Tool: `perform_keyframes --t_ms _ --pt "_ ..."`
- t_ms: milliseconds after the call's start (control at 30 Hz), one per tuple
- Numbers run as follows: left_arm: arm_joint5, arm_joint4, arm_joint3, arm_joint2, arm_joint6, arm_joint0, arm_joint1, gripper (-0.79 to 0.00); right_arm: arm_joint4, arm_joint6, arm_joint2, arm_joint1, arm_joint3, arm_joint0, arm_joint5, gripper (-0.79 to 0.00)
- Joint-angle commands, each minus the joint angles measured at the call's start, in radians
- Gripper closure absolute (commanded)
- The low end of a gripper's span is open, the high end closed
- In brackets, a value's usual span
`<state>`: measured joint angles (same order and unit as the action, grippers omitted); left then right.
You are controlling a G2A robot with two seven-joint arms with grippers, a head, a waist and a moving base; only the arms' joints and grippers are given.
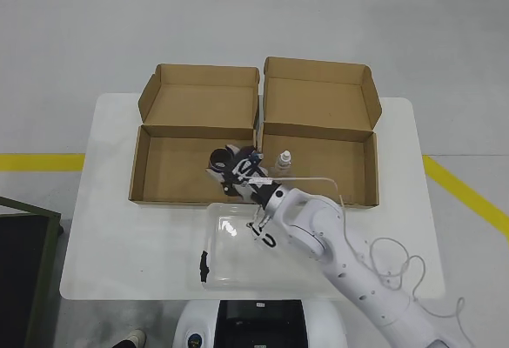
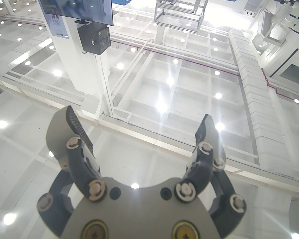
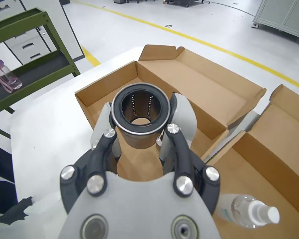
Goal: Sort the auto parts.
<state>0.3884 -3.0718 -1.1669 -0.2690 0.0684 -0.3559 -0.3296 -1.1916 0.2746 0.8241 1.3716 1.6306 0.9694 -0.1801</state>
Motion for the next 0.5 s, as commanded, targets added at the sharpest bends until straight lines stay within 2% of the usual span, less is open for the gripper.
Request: perform_keyframes --t_ms 0,233,467 --pt "0.0 0.0 0.0 0.0 0.0 0.0 0.0 -0.785 0.009 0.047 -0.023 0.01 -0.034 -0.026 0.015 0.0" --pt "0.0 0.0 0.0 0.0 0.0 0.0 0.0 -0.785 0.02 0.139 -0.119 0.057 -0.127 -0.128 0.044 0.0" --pt "0.0 0.0 0.0 0.0 0.0 0.0 0.0 -0.785 0.017 0.162 -0.191 0.101 -0.236 -0.196 0.047 0.0"
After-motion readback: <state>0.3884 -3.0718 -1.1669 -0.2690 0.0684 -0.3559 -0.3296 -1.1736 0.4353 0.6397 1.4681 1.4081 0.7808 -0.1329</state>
